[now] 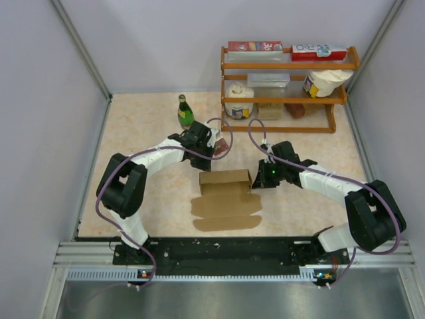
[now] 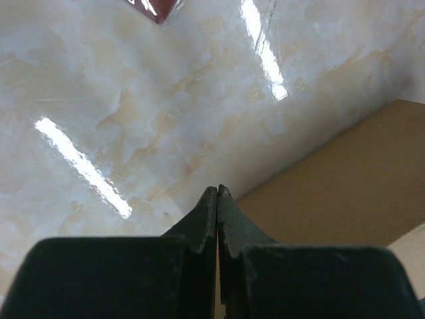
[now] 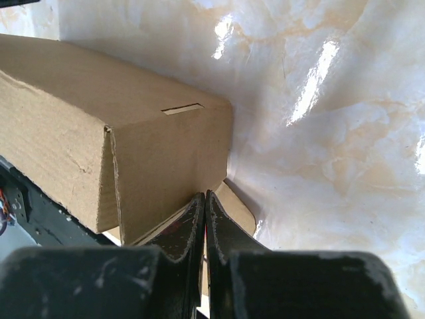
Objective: Fold the paper box
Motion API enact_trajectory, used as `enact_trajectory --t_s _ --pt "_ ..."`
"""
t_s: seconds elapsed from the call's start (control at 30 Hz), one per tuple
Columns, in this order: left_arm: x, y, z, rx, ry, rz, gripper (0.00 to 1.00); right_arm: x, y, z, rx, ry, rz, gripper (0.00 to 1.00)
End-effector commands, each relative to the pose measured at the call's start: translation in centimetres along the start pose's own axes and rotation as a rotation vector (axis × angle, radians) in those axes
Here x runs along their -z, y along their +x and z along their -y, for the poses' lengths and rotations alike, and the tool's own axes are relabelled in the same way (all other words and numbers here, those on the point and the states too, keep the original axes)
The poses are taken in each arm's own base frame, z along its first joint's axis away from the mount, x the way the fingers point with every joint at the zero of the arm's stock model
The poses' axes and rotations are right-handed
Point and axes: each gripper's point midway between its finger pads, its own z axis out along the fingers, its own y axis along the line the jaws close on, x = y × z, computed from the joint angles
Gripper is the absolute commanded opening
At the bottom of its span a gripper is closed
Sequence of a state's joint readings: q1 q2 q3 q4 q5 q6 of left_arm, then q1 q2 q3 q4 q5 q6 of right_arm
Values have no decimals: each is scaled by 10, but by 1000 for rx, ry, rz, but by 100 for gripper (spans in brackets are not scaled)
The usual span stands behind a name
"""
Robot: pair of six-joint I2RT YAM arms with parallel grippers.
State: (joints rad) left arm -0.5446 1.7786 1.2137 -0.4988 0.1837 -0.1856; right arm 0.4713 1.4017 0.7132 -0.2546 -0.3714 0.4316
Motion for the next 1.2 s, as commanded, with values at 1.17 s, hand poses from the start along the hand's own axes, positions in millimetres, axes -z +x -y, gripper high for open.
enact_trajectory --t_s 1.17 --pt "8 37 28 55 74 26 0 -17 -13 -39 -24 -109 -2 0"
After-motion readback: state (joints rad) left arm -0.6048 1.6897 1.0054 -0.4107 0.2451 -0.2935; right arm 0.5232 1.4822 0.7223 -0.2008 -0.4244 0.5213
